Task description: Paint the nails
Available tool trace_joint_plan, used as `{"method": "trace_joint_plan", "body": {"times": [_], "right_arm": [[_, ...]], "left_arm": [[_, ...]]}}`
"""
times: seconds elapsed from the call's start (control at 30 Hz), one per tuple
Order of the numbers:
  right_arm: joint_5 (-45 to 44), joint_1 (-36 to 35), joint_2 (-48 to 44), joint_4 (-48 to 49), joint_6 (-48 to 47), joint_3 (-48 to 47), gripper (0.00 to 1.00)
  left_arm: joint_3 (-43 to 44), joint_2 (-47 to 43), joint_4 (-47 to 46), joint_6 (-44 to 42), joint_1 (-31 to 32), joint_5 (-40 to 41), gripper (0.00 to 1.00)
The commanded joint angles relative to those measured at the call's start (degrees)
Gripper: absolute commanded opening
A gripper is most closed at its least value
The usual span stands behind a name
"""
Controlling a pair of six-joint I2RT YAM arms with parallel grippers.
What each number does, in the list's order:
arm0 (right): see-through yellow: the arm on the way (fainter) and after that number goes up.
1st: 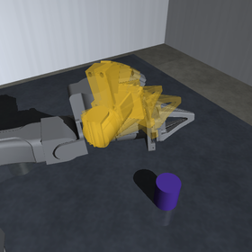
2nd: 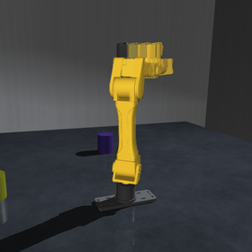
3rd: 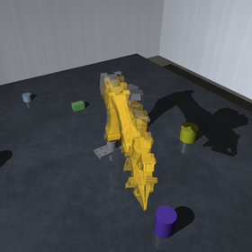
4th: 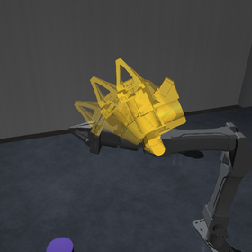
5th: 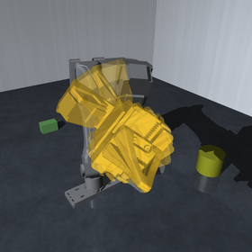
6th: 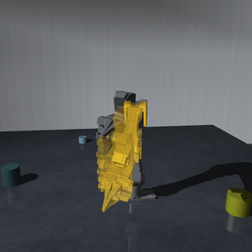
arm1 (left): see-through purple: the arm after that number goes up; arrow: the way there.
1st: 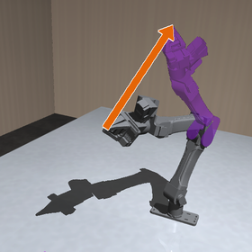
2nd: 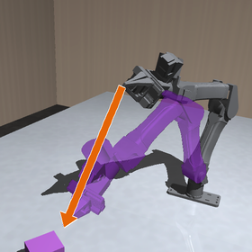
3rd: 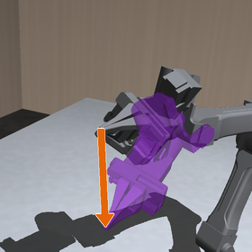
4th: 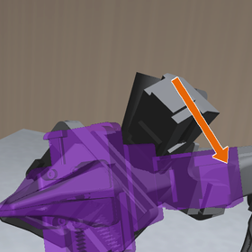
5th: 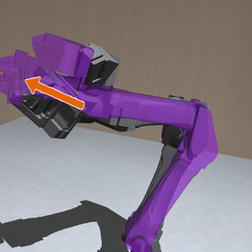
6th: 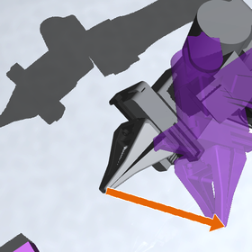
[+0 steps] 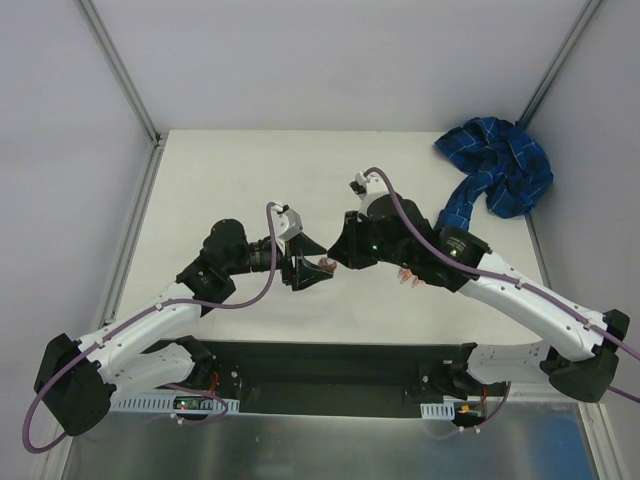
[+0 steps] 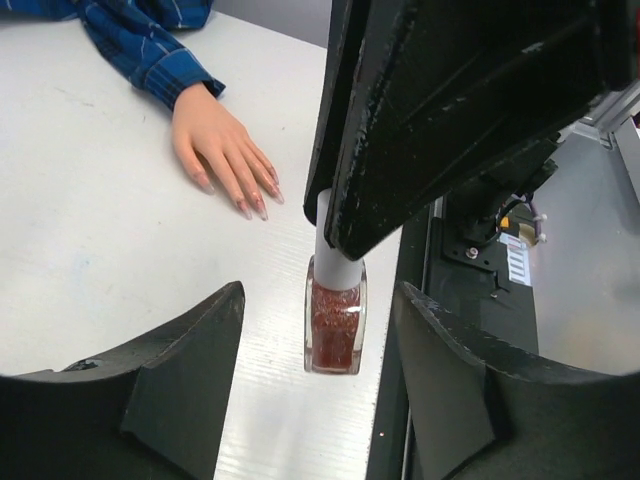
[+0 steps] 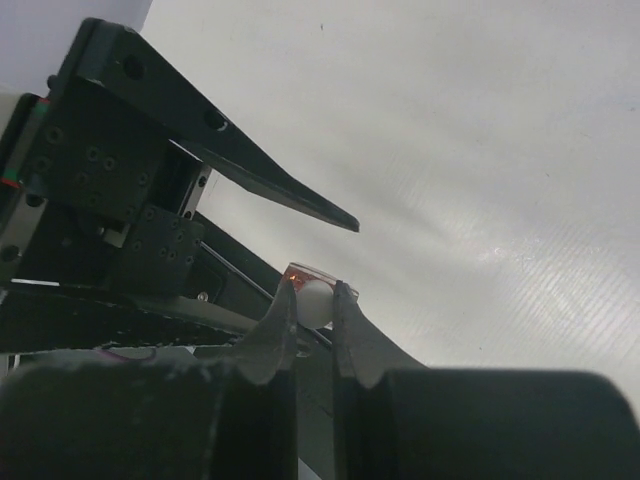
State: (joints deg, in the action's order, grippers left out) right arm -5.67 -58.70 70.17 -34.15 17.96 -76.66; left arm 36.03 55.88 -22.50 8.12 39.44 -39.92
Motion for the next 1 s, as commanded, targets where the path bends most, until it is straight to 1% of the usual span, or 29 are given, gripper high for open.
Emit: {"method": "trace_joint_plan", "body": {"times": [0.0, 0.03, 0.2, 0.47, 0.6, 0.73, 0.8, 0.87, 0.97], "right_arm": [[-4.5, 0.0, -5.1, 2.4, 3.9, 1.0, 0.01], [-4.9, -0.1, -5.5, 2.7, 4.6, 1.6, 0.01], [-4.4, 0.0, -5.6, 4.1, 5.9, 2.1, 0.01], [-2.5, -0.1, -3.7, 5.7, 6.5, 1.4, 0.01], [-2.3, 0.0, -3.5, 5.8, 6.0, 1.1, 0.01], [-2.5, 0.0, -3.4, 5.2, 6.0, 0.8, 0.01], [-2.2, -0.1, -3.4, 5.5, 6.1, 0.9, 0.01], [-2.0, -0.1, -3.3, 5.9, 6.2, 0.8, 0.01], [-1.6, -0.2, -2.9, 6.0, 6.3, 0.6, 0.01]], "left_arm": [[0.8, -1.8, -5.1, 1.1, 0.7, 0.2, 0.61], [0.7, -1.8, -5.3, 1.0, 0.7, 0.1, 0.61], [0.9, -1.3, -6.1, 0.8, 0.7, -2.5, 0.52], [0.7, -1.6, -6.1, 0.8, 0.7, -1.8, 0.43], [1.1, -1.1, -5.7, 0.8, 0.7, -2.3, 0.34], [1.8, -0.4, -4.7, 0.6, 0.7, -3.1, 0.2], [2.0, -0.1, -4.4, 0.6, 0.7, -3.2, 0.19], [2.2, 0.3, -4.1, 0.6, 0.7, -3.3, 0.15], [2.3, 0.2, -4.2, 0.5, 0.6, -3.7, 0.0]]}}
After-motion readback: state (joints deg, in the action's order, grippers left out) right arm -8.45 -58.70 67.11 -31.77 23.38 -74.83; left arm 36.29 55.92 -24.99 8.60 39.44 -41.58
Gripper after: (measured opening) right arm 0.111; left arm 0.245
